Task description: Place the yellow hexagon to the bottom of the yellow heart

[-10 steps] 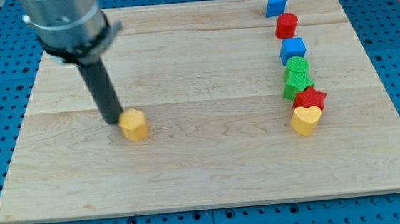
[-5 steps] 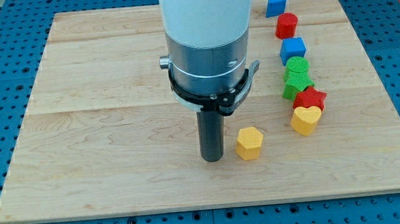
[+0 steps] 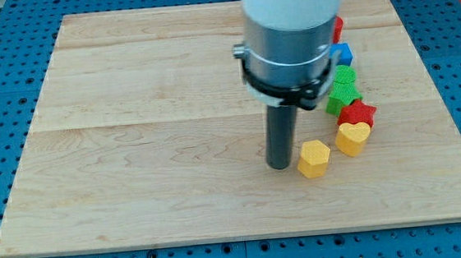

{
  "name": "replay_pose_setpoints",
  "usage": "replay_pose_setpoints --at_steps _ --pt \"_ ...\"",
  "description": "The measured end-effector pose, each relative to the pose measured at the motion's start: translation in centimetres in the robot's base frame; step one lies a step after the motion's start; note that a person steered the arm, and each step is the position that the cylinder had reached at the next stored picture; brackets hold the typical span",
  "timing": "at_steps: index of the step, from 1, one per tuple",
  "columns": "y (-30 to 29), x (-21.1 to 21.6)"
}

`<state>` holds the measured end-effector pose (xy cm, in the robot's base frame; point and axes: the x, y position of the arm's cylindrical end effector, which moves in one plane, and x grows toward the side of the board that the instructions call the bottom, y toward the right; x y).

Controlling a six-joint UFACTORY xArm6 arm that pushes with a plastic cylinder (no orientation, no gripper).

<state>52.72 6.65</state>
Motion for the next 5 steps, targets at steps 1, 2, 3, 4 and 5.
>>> replay_pose_setpoints --at_steps 1,2,3,4,5 --pt "3.4 0.1" --pt "3.5 0.4" --pt "4.3 0.4" --pt "6.7 0.6" --pt "6.0 1.6"
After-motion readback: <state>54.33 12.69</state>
